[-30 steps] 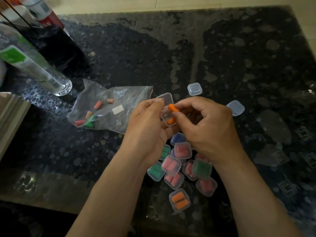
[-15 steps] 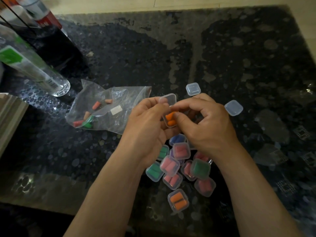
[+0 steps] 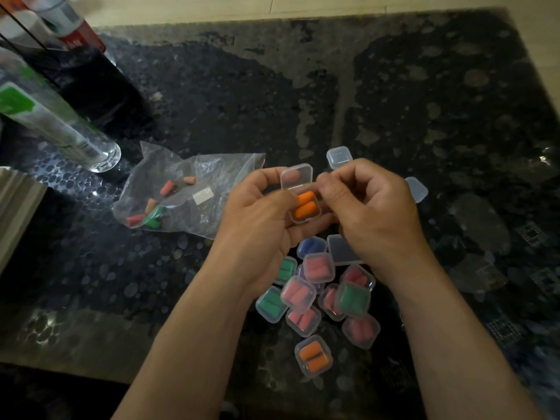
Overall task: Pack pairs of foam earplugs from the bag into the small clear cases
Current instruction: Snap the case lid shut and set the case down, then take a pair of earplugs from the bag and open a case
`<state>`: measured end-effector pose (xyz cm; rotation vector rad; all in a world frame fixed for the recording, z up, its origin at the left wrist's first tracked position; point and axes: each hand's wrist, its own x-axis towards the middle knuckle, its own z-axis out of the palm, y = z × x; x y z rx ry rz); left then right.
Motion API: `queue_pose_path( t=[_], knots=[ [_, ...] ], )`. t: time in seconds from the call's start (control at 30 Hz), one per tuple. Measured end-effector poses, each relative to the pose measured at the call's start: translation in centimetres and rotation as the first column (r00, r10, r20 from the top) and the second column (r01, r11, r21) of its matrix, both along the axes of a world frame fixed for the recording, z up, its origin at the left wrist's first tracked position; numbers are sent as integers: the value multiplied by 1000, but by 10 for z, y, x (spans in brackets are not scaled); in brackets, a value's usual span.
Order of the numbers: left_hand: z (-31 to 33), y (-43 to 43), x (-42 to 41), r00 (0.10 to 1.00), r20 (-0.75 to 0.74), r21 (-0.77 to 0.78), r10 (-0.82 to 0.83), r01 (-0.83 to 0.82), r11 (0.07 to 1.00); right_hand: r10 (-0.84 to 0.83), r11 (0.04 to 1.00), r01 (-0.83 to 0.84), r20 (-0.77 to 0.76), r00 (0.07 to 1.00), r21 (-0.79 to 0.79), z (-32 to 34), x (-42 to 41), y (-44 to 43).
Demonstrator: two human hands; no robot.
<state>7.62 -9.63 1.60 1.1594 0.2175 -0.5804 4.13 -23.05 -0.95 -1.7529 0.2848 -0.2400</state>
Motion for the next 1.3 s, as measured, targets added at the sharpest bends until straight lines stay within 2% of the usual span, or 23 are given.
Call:
queue_pose_path(
  t=[0.2,0.27,0.57,0.77,0.87,0.97,1.13,1.3],
  knots=[
    [3,0,2,998,-52,-37,-25,23,999,-38,972,45,-35,999,232,6,1,-2],
    [2,0,2,997,-74,-32,-8,6,999,-45,970,52,-34,998,238,6,1,-2],
    [-1,0,-1,1000,6,-36,6,-6,999,-75,968,79,-29,997,240,4,1,-3],
    [-3,-1,-3,996,92,39,13,-16,999,-79,971,81,-20,997,226,3,1,-4],
    [-5,1,-2,994,112,100,-18,7,995,-86,977,88,-20,996,196,2,2,-4],
    [-6,1,-1,991,127,253,-48,14,967,-112,977,114,-21,994,181,0,3,-5],
    [-7,4,4,980,190,485,-62,-38,874,-124,978,124,-12,992,165,0,3,-3],
    [-4,10,4,942,243,639,-231,24,768,-121,982,120,1,993,147,0,3,-3]
  ],
)
